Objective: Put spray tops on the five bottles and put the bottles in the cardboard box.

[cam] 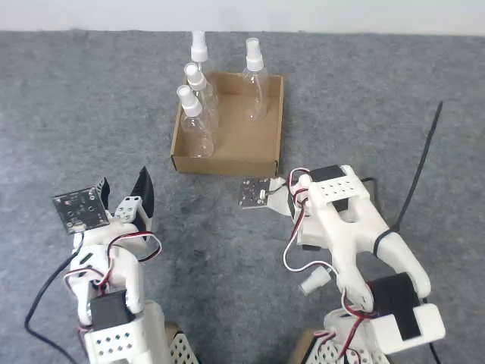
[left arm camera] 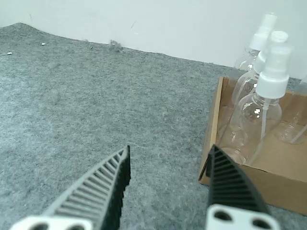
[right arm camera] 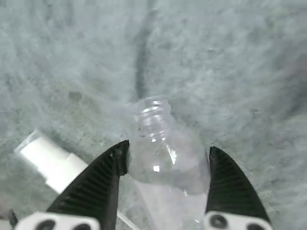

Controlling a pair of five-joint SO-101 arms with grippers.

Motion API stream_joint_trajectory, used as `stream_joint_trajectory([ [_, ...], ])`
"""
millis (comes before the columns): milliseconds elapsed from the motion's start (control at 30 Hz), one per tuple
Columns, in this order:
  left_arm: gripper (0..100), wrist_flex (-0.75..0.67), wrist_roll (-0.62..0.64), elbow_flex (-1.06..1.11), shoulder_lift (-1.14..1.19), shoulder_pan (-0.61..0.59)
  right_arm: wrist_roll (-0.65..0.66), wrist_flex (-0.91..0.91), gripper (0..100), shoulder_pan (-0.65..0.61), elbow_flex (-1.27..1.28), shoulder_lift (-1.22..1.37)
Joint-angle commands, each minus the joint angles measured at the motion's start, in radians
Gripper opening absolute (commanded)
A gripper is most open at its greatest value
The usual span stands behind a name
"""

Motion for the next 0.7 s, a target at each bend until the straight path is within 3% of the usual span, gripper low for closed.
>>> stream_joint_trajectory([
  [0, 24, -0.032, -0.011, -0.013, -0.015, -0.005, -0.098, -0.056, 15.5, 0.022, -0.026, -0.062],
  [333, 24, -0.032, -0.011, -0.013, -0.015, -0.003, -0.282, -0.076, 15.7, 0.056, -0.074, -0.058],
  [467, 24, -0.032, -0.011, -0.013, -0.015, -0.003, -0.278, -0.074, 17.5, 0.053, -0.072, -0.058],
  [667, 24, -0.032, -0.011, -0.013, -0.015, -0.003, -0.190, -0.042, 31.7, 0.051, -0.069, -0.058],
])
